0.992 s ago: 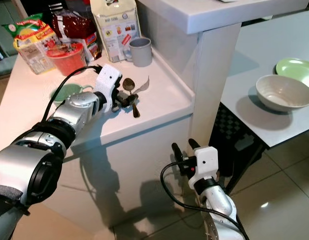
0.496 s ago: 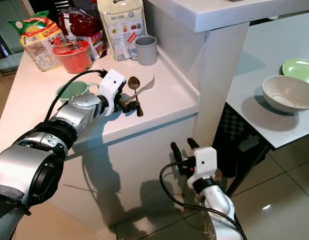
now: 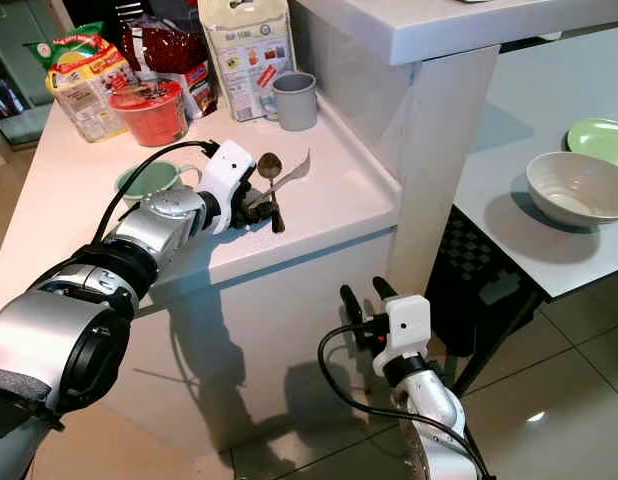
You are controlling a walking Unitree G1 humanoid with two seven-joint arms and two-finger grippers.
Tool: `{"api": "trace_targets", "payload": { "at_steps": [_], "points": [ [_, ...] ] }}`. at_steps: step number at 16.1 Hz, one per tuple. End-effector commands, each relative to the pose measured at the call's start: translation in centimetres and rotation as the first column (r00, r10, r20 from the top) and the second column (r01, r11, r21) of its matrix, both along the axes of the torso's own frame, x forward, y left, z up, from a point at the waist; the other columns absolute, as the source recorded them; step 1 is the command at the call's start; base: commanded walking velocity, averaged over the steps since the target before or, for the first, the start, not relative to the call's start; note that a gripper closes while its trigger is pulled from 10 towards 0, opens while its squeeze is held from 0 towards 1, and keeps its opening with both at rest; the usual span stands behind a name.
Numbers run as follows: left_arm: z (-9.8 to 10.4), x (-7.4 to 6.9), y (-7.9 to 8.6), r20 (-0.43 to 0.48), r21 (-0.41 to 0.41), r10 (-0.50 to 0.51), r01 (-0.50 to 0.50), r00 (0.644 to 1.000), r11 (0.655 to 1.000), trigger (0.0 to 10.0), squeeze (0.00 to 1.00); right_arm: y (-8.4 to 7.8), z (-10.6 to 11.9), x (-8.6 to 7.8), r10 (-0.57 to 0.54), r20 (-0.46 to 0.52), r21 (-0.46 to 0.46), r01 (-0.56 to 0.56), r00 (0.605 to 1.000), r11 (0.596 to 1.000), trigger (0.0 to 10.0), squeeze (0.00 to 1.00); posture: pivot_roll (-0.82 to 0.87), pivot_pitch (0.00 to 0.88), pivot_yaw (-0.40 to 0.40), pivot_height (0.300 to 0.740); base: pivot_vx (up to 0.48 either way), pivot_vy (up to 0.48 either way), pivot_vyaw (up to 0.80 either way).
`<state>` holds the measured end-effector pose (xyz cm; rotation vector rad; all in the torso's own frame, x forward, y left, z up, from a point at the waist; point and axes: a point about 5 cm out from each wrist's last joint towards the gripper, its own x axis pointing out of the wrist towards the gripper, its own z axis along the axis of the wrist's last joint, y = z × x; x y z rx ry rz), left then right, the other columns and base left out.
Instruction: Setting the table
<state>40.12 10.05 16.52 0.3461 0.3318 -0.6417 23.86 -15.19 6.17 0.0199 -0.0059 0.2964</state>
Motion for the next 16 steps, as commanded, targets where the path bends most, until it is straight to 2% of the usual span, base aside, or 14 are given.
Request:
{"api": "trace_targets", "payload": {
  "at_steps": [1, 5, 6, 11, 16],
  "points": [
    [-1.4, -0.5, 0.4, -0.078, 0.03, -0.008, 0.011, 0.997, 0.999, 0.0, 0.0, 0.0, 0.0, 0.1, 0.005, 0.008, 0.009, -0.005, 1.0, 1.0, 10.0, 0.0, -0.07, 0.0, 0.154, 0.74, 0.0, 0.0, 0.0],
    [-2.4, -1.1, 0.6, -0.232, -0.069, 0.0, -0.016, 0.973, 0.998, 0.0, 0.0, 0.1, -0.3, 0.1, 0.006, 0.01, 0.011, -0.007, 1.0, 1.0, 10.0, 0.0, -0.07, 0.0, 0.157, 0.74, 0.0, 0.0, 0.0],
    [-2.6, -1.2, 0.6, -0.252, -0.072, -0.007, -0.011, 0.968, 0.997, 0.0, 0.0, 0.2, 0.0, 0.0, 0.008, 0.018, 0.012, -0.008, 1.0, 1.0, 10.0, 0.0, -0.07, 0.0, 0.157, 0.74, 0.0, 0.0, 0.0],
    [-2.8, -1.4, 0.4, -0.268, -0.062, -0.023, 0.007, 0.963, 0.998, 0.0, 0.0, 0.8, 1.1, 0.0, 0.015, 0.049, 0.014, -0.016, 0.999, 1.0, 10.0, 0.0, -0.07, 0.0, 0.156, 0.74, 0.0, 0.0, 0.0],
    [-2.3, -1.2, 0.0, -0.233, -0.072, -0.052, 0.036, 0.971, 0.997, 0.0, 0.0, 1.2, 2.1, 0.0, 0.018, 0.058, 0.016, -0.019, 0.998, 1.0, 10.0, 0.0, -0.07, 0.0, 0.154, 0.74, 0.0, 0.0, 0.0]
  ]
}}
